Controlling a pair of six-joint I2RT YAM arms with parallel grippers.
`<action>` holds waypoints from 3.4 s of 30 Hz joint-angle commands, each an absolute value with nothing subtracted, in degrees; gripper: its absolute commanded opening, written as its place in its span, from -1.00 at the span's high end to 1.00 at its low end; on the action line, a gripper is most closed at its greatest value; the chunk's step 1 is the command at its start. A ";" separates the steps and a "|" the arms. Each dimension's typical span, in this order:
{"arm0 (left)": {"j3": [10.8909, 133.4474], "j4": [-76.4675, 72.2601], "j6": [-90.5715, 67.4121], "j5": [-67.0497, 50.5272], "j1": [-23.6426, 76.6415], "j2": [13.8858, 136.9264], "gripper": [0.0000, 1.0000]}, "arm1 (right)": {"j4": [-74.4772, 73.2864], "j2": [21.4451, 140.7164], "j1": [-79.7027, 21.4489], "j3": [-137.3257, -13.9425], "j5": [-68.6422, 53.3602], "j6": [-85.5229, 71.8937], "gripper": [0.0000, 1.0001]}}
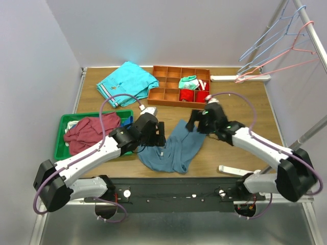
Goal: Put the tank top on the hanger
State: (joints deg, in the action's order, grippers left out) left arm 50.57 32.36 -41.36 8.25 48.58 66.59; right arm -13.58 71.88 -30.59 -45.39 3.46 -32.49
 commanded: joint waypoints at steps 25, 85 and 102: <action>52.11 25.93 -47.37 25.23 39.11 89.11 -0.07 | -4.13 91.23 -47.72 -48.78 9.14 -36.39 -0.11; 61.78 25.92 -34.28 8.35 36.12 67.33 -0.25 | -23.72 59.68 -47.72 -46.15 20.22 -45.35 -0.59; 97.54 30.25 -14.69 15.48 54.67 82.24 -0.47 | -15.74 53.45 -47.64 -26.20 20.82 -52.73 -0.85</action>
State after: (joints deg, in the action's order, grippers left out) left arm 85.43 31.31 -25.93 13.47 51.57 75.96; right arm -21.52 57.36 -47.31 -30.09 19.70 -49.89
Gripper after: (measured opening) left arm 0.736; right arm 0.931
